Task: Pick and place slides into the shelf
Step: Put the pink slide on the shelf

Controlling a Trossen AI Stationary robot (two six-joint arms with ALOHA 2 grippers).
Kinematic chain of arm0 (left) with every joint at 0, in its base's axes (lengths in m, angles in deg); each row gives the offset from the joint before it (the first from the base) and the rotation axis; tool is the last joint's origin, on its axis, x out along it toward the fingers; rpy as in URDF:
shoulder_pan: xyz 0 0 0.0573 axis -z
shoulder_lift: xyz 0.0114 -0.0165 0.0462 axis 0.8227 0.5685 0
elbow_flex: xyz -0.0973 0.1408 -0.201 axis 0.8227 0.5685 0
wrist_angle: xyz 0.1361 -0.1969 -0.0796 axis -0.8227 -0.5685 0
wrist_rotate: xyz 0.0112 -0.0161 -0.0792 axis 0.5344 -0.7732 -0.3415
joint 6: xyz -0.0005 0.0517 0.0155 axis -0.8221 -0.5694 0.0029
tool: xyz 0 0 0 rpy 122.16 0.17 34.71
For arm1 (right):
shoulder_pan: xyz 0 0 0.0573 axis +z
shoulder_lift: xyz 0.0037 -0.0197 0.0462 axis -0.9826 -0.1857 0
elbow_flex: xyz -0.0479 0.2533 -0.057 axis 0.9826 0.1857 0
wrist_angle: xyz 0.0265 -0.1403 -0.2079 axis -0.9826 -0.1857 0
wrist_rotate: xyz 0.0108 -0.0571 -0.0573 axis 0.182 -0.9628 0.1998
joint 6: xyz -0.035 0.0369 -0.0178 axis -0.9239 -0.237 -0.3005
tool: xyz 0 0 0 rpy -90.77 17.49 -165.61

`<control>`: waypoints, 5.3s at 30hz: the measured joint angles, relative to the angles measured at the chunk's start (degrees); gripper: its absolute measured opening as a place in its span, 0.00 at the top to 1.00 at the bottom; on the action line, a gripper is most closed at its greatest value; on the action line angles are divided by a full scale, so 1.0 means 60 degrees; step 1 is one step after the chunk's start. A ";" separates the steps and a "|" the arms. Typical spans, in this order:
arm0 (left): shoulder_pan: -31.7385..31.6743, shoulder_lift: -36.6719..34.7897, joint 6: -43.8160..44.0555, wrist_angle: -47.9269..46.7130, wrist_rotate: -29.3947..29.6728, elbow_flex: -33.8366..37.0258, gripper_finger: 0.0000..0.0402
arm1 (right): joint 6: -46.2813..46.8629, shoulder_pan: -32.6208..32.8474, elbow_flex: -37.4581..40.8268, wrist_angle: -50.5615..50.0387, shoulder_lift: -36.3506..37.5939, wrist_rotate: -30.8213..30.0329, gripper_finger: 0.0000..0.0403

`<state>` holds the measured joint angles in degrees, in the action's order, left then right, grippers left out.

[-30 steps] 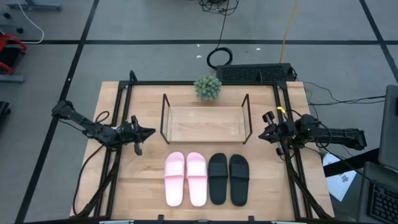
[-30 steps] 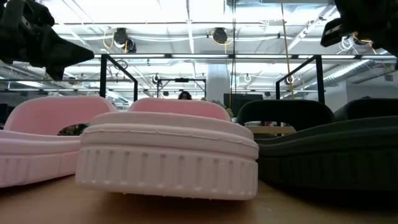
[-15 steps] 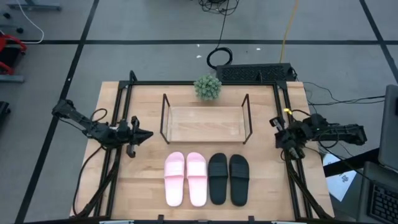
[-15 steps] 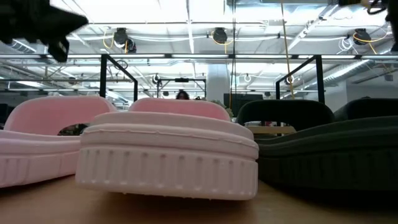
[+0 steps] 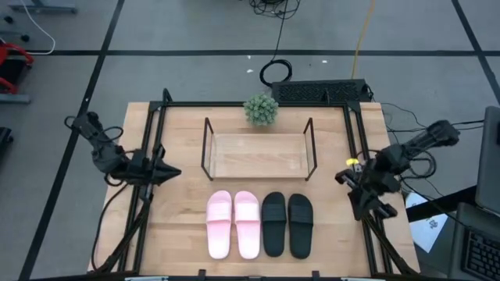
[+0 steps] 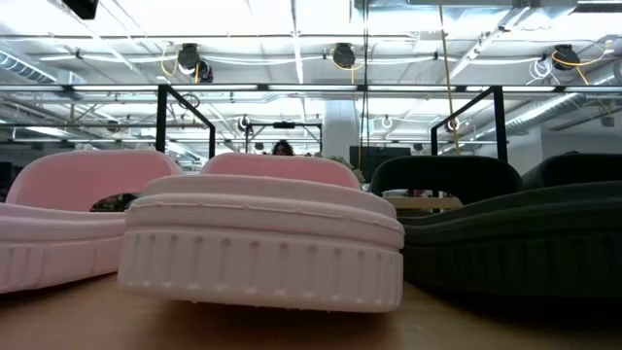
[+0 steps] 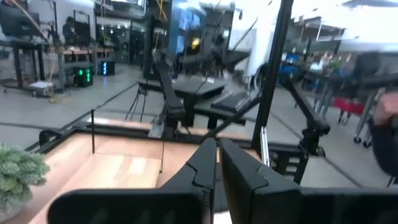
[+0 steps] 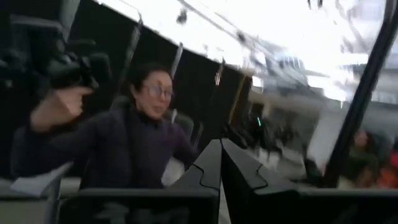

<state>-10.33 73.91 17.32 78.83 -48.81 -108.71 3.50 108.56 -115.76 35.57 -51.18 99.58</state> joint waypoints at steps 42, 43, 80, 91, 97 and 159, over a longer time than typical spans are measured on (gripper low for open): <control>0.0547 1.0783 0.8780 -0.0083 0.2668 -0.4488 0.95 | -0.2372 0.5236 -0.1389 -0.1800 -0.2090 -0.7358 1.00; 0.0589 1.0922 0.8960 -0.0086 0.2671 -0.4488 0.95 | -0.2252 0.5246 -0.1389 -0.1800 -0.2089 -0.7358 1.00; 0.1426 1.2617 1.1759 -0.0643 0.2514 -0.4488 0.95 | -0.1944 0.5266 -0.1389 -0.1770 -0.2324 -0.7314 1.00; 0.1947 1.2617 1.2026 -0.0634 0.3445 -0.4488 0.95 | -0.1811 0.5266 -0.1389 -0.2026 -0.2324 -0.7314 1.00; 0.1805 1.2611 1.2466 -0.0505 0.2455 -0.4484 0.95 | -0.1807 0.5266 -0.1389 -0.2026 -0.2324 -0.7314 1.00; 0.2046 1.2606 1.3316 -0.3329 0.2988 -0.4481 0.95 | -0.1803 0.5266 -0.1385 -0.2263 -0.2324 -0.7318 1.00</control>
<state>1.95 149.54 97.22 58.86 -30.89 -135.59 -7.32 140.16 -124.07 21.99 -65.12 55.67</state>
